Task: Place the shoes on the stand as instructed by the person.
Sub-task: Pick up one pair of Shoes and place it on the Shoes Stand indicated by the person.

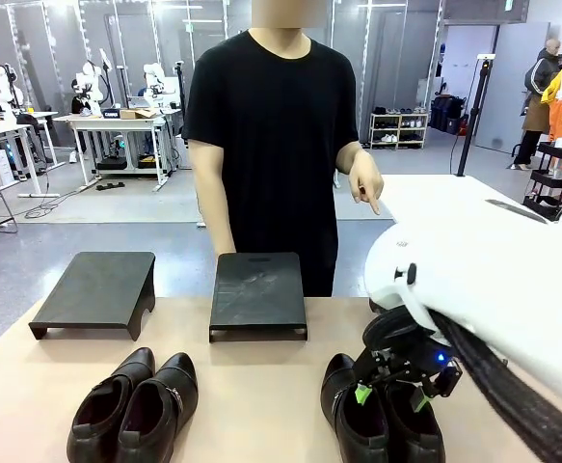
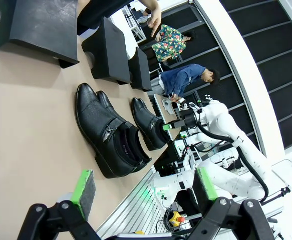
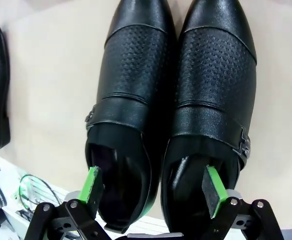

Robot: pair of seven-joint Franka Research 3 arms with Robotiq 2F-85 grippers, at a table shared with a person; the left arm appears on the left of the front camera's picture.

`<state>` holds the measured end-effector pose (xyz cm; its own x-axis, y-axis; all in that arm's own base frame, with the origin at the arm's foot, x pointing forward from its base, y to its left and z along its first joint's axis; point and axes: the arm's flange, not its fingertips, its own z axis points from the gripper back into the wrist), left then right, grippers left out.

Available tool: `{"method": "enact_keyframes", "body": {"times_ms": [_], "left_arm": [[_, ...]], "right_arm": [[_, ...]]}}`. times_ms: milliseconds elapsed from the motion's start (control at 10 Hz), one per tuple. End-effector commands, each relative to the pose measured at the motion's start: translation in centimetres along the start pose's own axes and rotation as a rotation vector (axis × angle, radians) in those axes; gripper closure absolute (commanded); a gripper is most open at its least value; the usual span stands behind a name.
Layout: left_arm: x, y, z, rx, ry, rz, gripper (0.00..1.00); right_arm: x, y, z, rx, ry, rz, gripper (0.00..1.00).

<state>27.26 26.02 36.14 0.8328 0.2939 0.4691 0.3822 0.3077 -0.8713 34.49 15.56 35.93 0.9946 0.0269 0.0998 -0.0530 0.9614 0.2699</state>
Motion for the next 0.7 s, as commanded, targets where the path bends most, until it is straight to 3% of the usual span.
{"method": "enact_keyframes", "body": {"times_ms": [0,100,200,300,500,600], "left_arm": [[0.0,-0.1,0.1,-0.002,-0.002,-0.004,0.0],[0.0,-0.1,0.1,-0.002,-0.002,-0.004,0.0],[0.0,-0.1,0.1,-0.002,-0.002,-0.004,0.0],[0.0,-0.1,0.1,-0.002,-0.002,-0.004,0.0],[0.0,-0.1,0.1,-0.002,-0.002,-0.004,0.0],[0.0,-0.1,0.1,-0.002,-0.002,-0.004,0.0]], "right_arm": [[-2.6,-1.6,-2.0,-0.014,-0.01,-0.018,0.0],[-2.6,-1.5,-2.3,-0.016,-0.002,-0.013,0.0],[-2.6,-1.5,-2.5,-0.023,0.002,-0.011,0.19],[-2.5,-1.3,-3.3,-0.038,0.006,-0.008,0.56],[-2.5,-1.3,-3.5,-0.049,0.005,-0.008,1.0],[-2.6,-1.3,-3.4,-0.049,0.004,-0.012,1.0]]}}
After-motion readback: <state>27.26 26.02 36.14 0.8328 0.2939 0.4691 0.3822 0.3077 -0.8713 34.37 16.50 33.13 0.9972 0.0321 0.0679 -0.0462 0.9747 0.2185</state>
